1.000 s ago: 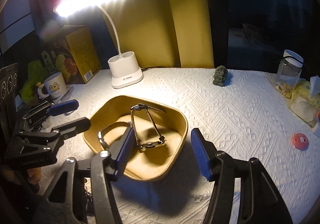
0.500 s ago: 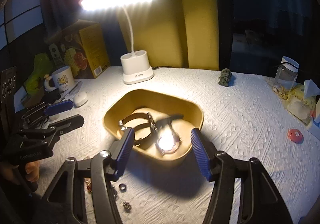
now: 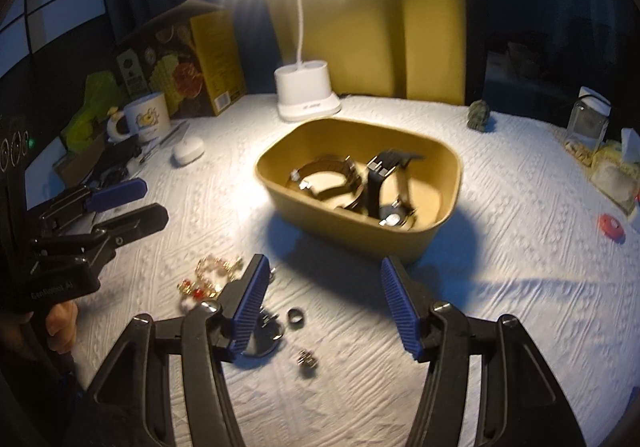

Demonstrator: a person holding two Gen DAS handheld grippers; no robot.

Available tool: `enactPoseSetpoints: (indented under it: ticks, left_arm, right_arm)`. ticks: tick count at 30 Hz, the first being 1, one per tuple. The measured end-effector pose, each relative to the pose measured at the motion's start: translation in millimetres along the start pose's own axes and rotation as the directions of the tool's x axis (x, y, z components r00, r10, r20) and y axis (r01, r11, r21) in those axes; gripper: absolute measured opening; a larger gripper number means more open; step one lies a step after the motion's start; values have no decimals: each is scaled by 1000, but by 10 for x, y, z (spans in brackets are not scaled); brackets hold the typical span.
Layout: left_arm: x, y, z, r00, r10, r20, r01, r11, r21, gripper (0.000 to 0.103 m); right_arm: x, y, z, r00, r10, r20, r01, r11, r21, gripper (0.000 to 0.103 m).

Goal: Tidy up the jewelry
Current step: 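Lift both open grippers out of the bin, then grasp the round black pendant with the right gripper while the left gripper grasps the pink beaded bracelet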

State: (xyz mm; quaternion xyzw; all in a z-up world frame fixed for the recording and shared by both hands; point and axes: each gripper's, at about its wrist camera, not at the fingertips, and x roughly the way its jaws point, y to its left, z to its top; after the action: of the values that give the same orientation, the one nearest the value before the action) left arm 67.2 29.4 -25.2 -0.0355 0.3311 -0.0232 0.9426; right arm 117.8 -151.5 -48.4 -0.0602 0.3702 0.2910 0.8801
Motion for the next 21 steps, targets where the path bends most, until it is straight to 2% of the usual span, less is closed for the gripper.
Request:
enactPoseSetpoints:
  ticks: [16, 18, 21]
  left_arm:
    - [-86, 241, -368, 999, 24, -27, -26, 997, -68, 62]
    - [-90, 248, -389, 999, 25, -30, -27, 997, -72, 62]
    - [-91, 243, -410, 999, 23, -35, -26, 997, -75, 62]
  right_arm:
    - [348, 388, -372, 992, 69, -107, -73, 997, -28, 56]
    - [350, 409, -375, 992, 67, -105, -72, 997, -38, 53]
    - [351, 409, -372, 991, 79, -105, -83, 996, -37, 41]
